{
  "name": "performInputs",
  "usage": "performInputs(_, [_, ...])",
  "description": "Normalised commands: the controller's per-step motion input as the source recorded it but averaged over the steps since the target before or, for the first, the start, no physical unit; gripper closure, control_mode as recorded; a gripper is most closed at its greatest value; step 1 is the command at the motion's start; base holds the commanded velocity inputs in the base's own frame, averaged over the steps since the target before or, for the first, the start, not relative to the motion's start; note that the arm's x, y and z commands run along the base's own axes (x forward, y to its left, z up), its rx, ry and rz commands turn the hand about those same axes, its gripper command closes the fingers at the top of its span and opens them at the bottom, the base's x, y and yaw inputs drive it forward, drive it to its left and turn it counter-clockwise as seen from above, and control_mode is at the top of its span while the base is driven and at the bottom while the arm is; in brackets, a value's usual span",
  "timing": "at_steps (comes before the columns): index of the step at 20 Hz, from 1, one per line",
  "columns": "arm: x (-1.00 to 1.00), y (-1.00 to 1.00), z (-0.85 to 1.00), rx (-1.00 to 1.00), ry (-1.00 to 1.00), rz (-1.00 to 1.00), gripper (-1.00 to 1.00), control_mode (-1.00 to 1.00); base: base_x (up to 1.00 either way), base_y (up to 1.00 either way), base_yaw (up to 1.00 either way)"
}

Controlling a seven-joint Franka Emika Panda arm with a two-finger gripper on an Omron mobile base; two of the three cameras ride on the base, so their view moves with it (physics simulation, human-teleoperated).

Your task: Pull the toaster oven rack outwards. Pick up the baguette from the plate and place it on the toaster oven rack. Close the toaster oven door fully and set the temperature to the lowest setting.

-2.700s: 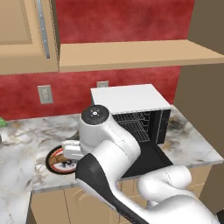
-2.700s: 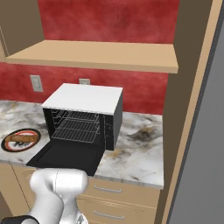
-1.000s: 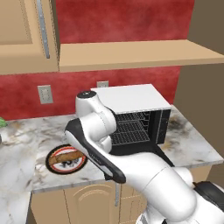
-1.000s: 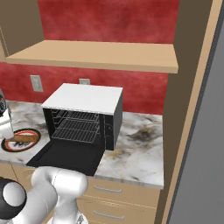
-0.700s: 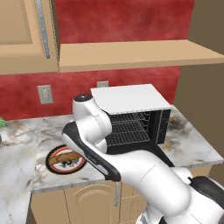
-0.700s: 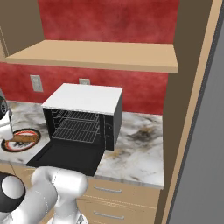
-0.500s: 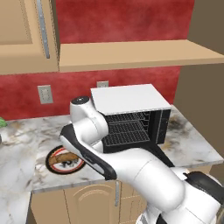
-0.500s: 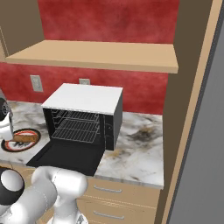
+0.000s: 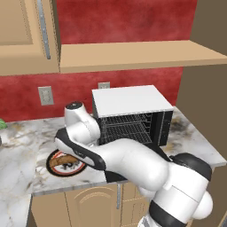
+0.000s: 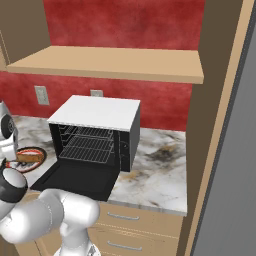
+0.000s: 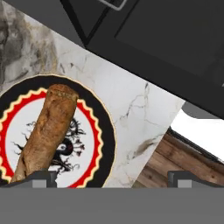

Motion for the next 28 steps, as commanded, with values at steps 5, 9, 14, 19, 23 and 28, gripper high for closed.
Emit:
performInputs(5, [0.28, 0.39, -0.26, -0.04, 0.00, -0.07, -1.00, -1.00, 0.00, 0.00, 0.00])
performInputs(9, [0.25, 0.34, -0.27, -0.05, 0.00, -0.07, -1.00, -1.00, 0.00, 0.00, 0.00])
performInputs(14, [0.25, 0.22, -0.21, -0.02, 0.00, -0.07, -1.00, -1.00, 0.00, 0.00, 0.00])
performInputs(19, [0.23, 0.15, -0.27, 0.00, 0.00, -0.07, -1.00, -1.00, 0.00, 0.00, 0.00])
performInputs(23, [0.10, 0.13, -0.28, 0.00, 0.00, -0.07, -1.00, -1.00, 0.00, 0.00, 0.00])
performInputs(28, [0.10, 0.08, -0.23, 0.00, -0.01, -0.08, -1.00, -1.00, 0.00, 0.00, 0.00])
